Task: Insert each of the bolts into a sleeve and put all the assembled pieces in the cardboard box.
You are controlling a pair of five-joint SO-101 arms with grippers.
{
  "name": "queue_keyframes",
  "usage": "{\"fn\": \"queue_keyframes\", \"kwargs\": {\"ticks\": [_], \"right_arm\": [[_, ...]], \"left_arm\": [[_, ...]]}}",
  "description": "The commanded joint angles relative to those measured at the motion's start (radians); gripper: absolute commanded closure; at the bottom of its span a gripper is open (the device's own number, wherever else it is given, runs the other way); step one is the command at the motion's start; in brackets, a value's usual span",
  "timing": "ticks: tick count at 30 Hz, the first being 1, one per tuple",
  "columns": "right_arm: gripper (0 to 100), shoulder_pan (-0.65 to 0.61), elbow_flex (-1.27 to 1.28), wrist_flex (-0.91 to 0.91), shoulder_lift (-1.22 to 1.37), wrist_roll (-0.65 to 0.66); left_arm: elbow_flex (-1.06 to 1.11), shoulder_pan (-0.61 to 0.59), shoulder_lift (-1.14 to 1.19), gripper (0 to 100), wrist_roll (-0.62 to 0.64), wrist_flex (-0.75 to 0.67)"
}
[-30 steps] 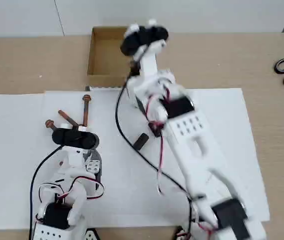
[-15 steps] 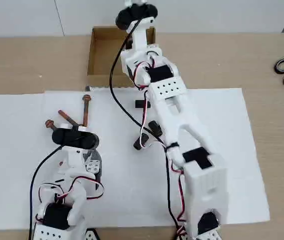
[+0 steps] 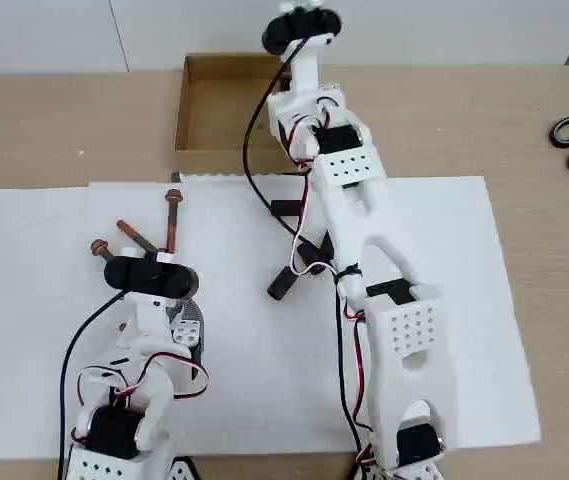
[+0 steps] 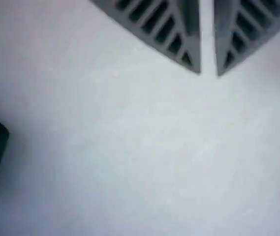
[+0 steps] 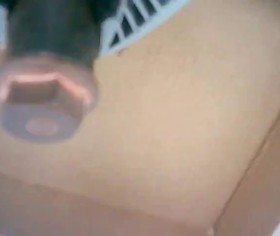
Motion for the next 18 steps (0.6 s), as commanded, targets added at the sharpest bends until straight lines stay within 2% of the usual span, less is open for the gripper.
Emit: {"fn": "queue_keyframes", "kwargs": {"ticks": [1, 3, 8, 10, 12, 18], "right_arm": [[90.5, 0.005, -0.069, -0.002, -0.019, 0.025], [86.8, 0.005, -0.069, 0.044, -0.019, 0.023], [86.8, 0.007, -0.074, 0.102, -0.025, 0.021], [91.1, 0.005, -0.083, 0.125, -0.048, 0.021], [99.5, 0.002, -0.087, 0.168, -0.088, 0.021], [99.5, 0.005, -0.087, 0.352, -0.185, 0.018]], "left_arm": [[-0.004, -0.003, -0.011, 99, -0.005, -0.031], [-0.004, -0.003, -0.011, 99, -0.005, -0.031], [-0.004, -0.003, -0.011, 99, -0.005, -0.031], [-0.004, -0.003, -0.011, 99, -0.003, -0.031], [-0.004, -0.003, -0.011, 99, -0.003, -0.031], [-0.004, -0.003, -0.011, 99, -0.003, -0.031]]}}
